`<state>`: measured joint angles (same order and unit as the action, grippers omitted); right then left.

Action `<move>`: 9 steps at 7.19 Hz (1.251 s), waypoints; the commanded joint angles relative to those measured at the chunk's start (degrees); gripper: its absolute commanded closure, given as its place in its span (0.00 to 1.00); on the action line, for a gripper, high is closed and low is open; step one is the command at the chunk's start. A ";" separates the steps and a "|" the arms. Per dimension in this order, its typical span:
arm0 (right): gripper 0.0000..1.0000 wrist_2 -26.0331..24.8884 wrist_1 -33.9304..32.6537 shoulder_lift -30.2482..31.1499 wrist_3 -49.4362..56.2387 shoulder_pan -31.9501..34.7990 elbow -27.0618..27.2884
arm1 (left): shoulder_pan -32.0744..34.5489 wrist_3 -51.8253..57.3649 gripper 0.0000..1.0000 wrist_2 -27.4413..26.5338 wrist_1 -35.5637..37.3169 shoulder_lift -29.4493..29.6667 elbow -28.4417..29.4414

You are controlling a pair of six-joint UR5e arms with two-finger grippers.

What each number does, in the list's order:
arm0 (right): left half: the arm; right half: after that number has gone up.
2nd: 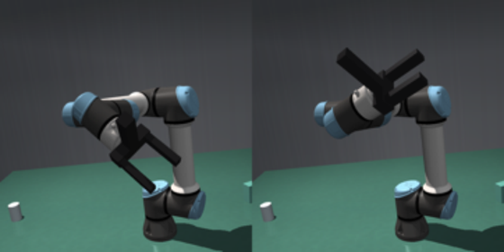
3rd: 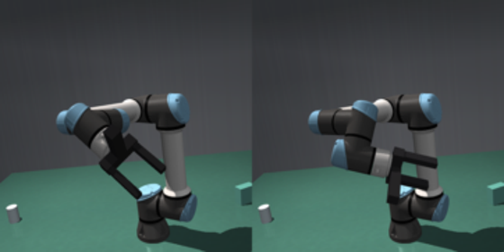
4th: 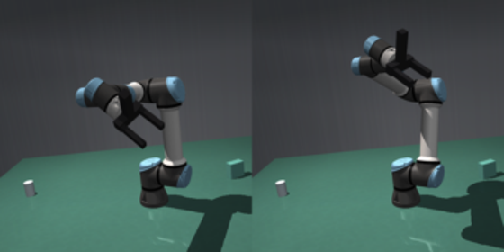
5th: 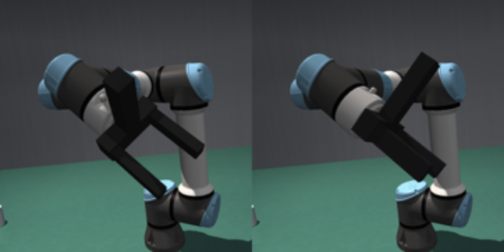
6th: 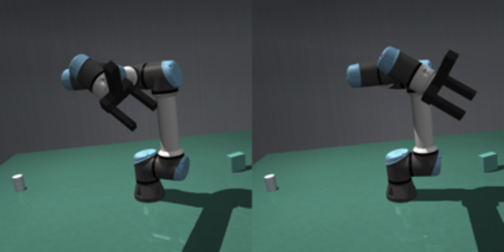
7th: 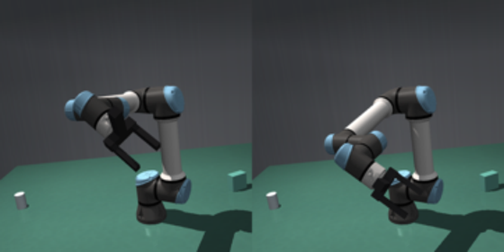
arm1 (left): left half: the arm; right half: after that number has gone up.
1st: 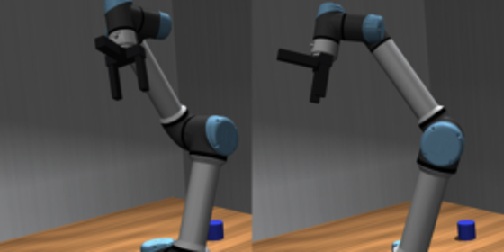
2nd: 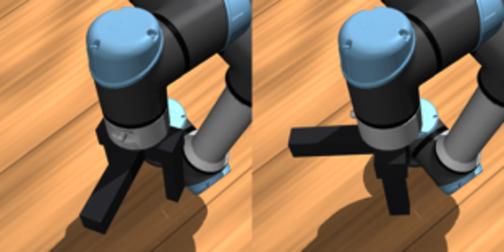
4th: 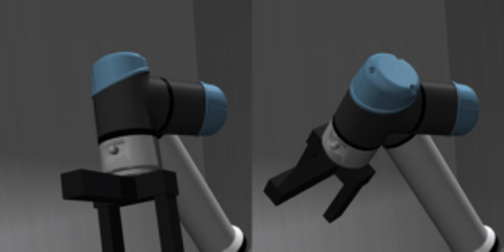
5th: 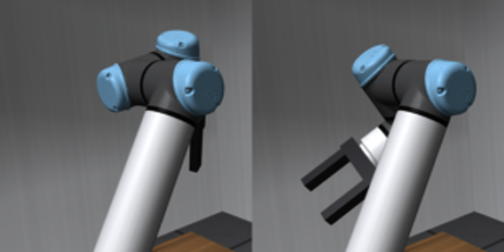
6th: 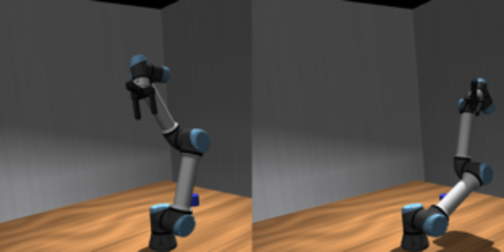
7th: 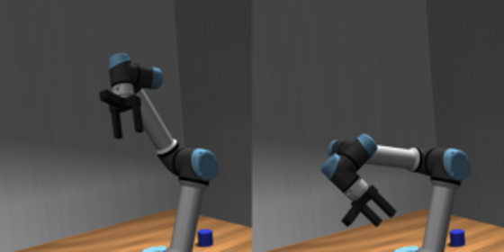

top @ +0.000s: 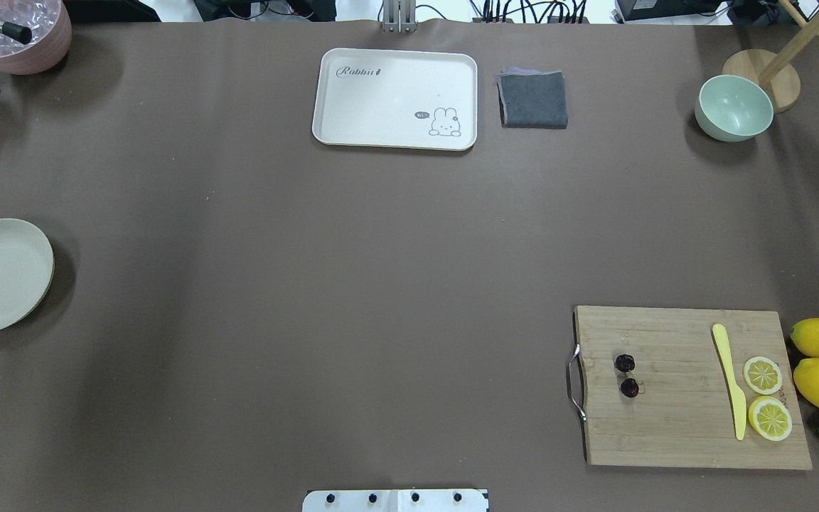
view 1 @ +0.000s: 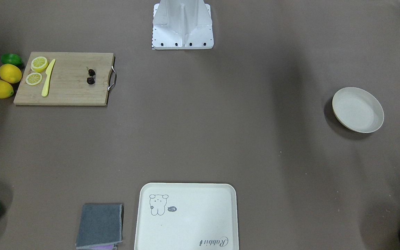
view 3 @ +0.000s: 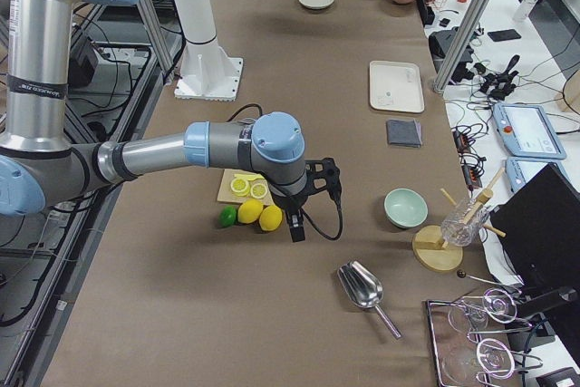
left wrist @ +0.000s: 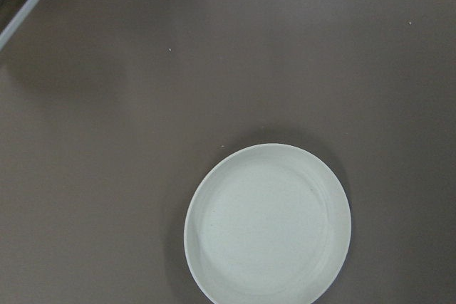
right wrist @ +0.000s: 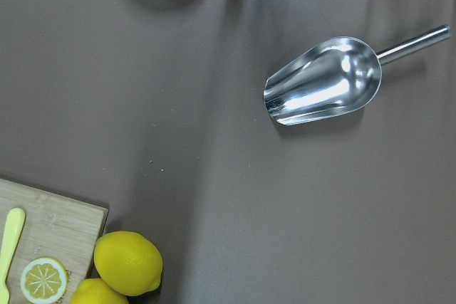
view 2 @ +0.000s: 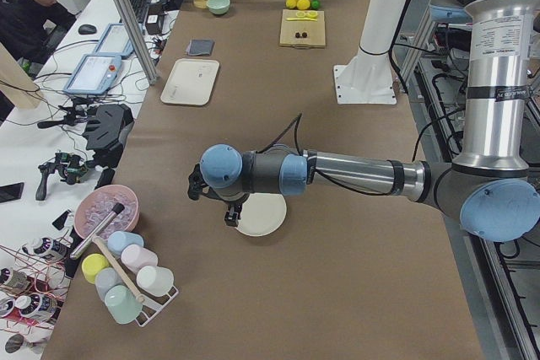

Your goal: Place red cherry on plate

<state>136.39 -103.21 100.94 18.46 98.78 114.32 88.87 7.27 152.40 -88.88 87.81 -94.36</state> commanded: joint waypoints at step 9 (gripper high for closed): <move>0.00 0.01 -0.23 0.75 -0.09 0.01 0.20 | -7.65 -14.29 0.02 4.93 -35.38 -0.63 20.70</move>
<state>136.41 -103.44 101.61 18.37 98.79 114.60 82.72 -3.56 157.15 -120.75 87.06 -73.90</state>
